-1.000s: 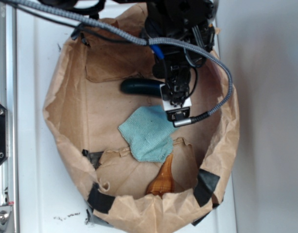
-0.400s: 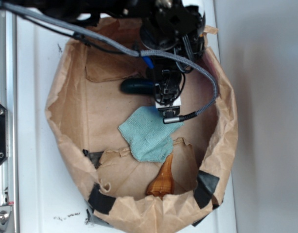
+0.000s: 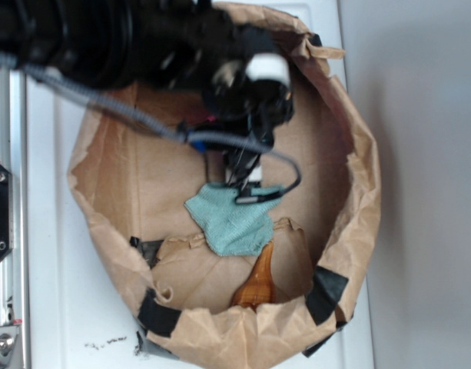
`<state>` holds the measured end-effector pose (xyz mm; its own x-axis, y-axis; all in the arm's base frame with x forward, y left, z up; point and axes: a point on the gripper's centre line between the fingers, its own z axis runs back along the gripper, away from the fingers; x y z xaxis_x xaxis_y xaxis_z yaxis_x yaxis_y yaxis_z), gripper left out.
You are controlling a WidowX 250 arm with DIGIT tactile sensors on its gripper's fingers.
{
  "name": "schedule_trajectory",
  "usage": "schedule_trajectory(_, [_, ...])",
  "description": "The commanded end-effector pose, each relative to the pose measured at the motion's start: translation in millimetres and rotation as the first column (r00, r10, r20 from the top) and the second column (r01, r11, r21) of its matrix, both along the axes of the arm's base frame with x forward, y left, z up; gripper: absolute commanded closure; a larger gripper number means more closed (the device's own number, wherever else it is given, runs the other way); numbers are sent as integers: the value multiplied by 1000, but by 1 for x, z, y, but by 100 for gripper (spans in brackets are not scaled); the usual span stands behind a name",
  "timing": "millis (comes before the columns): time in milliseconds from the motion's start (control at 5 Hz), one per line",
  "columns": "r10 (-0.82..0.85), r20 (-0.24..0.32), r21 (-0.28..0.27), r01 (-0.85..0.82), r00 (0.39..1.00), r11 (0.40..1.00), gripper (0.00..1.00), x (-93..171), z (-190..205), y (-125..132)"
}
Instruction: Grab the plastic pickle.
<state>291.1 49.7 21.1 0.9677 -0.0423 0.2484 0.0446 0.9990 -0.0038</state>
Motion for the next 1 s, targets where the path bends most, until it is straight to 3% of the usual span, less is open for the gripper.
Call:
schedule_trajectory(0, [-1,147,139,-19,989,990,100,-5,-15,-24])
schedule_trajectory(400, [15,144,82,-27,989,996,100,-1,1,-21])
schedule_trajectory(800, [72,90,-38,-68,993,997,100,4,44,-16])
